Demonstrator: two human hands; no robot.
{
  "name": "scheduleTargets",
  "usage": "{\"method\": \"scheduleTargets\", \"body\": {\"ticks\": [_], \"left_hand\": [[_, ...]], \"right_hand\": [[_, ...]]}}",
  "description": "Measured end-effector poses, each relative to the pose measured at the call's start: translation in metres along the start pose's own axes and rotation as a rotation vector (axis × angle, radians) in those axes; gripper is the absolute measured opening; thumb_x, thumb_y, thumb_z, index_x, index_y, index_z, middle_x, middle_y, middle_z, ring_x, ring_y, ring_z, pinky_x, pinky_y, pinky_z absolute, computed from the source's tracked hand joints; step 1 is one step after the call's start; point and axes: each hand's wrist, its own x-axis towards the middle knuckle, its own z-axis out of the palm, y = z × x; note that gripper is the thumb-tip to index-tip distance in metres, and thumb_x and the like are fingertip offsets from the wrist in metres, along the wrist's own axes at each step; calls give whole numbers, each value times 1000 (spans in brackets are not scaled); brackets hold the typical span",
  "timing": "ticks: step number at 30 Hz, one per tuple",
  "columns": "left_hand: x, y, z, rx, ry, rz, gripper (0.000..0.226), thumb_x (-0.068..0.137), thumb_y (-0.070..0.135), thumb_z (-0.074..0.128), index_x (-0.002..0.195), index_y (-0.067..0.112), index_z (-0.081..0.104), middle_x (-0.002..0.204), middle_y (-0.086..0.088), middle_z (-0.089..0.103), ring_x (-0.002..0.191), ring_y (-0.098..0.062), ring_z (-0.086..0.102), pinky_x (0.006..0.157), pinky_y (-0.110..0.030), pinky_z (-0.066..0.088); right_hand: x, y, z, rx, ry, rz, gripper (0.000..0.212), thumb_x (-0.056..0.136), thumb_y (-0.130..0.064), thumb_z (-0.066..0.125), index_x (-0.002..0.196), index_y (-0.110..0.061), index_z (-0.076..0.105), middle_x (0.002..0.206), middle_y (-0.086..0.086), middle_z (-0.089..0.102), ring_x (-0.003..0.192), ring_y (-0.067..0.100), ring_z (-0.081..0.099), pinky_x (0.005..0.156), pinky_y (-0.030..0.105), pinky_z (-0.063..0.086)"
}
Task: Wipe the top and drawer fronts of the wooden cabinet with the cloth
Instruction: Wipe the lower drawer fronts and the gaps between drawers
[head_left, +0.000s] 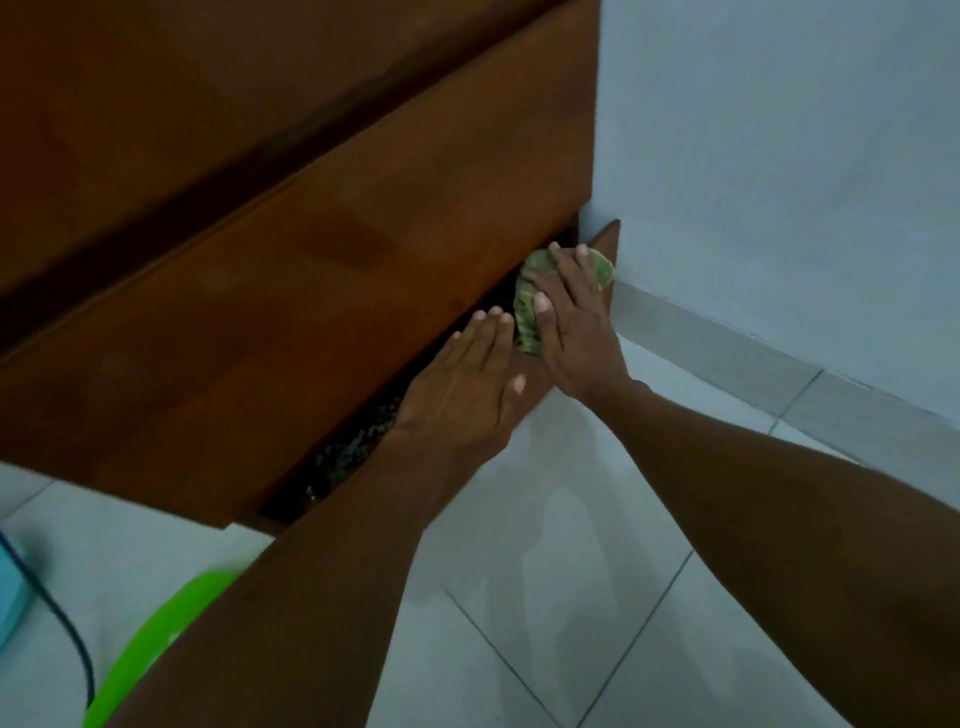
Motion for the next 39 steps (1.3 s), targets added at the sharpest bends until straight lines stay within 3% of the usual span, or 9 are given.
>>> {"method": "scheduleTargets", "body": {"ticks": [8,10,15,17,20,23,26,29,39], "left_hand": [[2,4,-7,45,-72,30,70,105,42,32,158,0,15,166,-18,17,155,-29,13,122,-43,26],[3,4,-7,54,-92,36,71,104,43,30,159,1,13,167,-17,13,155,-27,9,123,-44,24],[-3,1,-10,83,-106,110,67,104,39,25,159,3,11,168,-14,7,156,-25,1,126,-45,15],[-17,-7,-12,158,-119,202,65,103,34,28,158,2,16,167,-16,12,156,-28,6,125,-47,17],[-51,-31,-21,361,-183,355,66,103,34,24,158,2,11,167,-18,11,156,-30,5,125,-45,9],[-73,-48,-37,531,-210,383,65,103,33,10,158,2,-7,167,-19,-13,154,-29,-14,124,-44,-9],[-79,-43,-44,657,-262,347,65,102,35,-4,150,0,-30,156,-19,-40,145,-31,-38,116,-44,-28],[-80,-38,-46,729,-267,320,71,103,43,1,148,0,-33,154,-20,-43,144,-31,-38,111,-45,-35],[-69,-41,-58,867,-337,205,78,104,48,6,140,0,-43,148,-19,-52,139,-33,-45,111,-50,-32]], "right_hand": [[12,15,25,188,212,229,45,108,-31,24,146,-19,46,164,8,23,153,24,15,123,44,23],[14,8,32,241,294,307,43,108,-30,24,146,-24,44,164,10,22,152,21,18,123,34,22],[21,-22,36,375,418,575,49,107,-27,23,151,-14,38,161,12,30,151,22,21,114,6,4],[20,-29,40,420,473,643,49,106,-26,25,152,-14,37,158,9,37,147,21,31,117,12,11],[3,-42,52,592,462,973,52,101,-36,29,151,-26,38,151,3,47,137,23,45,118,35,31],[-35,-67,64,654,353,1162,45,102,-40,37,147,-37,41,148,0,50,134,24,48,115,40,35],[-56,-79,70,658,330,1162,44,100,-43,41,144,-37,42,148,0,49,134,24,47,115,44,35],[-53,-80,70,686,337,1175,46,98,-48,42,143,-36,43,146,0,50,133,24,47,115,46,36],[-58,-102,77,767,279,1129,47,99,-52,44,143,-36,41,145,-3,51,130,20,50,113,43,39]]}}
